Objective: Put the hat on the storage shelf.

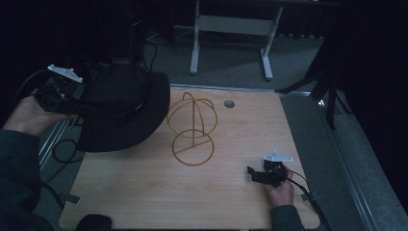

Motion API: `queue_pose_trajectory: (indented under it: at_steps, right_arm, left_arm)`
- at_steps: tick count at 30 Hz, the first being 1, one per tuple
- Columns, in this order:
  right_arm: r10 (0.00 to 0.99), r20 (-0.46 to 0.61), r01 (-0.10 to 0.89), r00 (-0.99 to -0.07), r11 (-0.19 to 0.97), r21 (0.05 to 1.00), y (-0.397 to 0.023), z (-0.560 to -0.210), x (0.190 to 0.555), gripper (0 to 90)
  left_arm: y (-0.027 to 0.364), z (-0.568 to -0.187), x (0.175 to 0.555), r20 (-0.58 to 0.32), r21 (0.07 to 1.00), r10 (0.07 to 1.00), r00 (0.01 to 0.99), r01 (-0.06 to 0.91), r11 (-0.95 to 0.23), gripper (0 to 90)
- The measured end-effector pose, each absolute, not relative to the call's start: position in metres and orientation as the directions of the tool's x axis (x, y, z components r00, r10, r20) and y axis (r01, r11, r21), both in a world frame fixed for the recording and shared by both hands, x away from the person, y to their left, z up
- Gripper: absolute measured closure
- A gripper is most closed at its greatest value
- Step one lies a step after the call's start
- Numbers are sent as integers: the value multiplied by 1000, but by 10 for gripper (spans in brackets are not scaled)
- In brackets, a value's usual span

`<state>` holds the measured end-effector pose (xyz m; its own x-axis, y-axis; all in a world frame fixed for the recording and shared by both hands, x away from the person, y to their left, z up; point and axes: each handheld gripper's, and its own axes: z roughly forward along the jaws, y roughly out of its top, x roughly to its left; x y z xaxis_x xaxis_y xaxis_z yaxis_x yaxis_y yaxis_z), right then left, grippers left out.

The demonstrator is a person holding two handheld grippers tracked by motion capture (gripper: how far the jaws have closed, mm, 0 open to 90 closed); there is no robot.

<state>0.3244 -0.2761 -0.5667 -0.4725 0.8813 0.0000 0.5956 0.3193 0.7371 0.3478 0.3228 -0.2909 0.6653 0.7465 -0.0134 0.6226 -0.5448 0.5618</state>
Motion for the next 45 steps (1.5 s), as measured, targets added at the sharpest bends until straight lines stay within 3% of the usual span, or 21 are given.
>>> queue_pose_trajectory:
  at_steps: [45]
  right_arm:
    - [880,-3,594,-475,322,737,-276,-567,325,193]
  left_arm:
    - [313,-266,346,-19,624,663,748,527,-577,879]
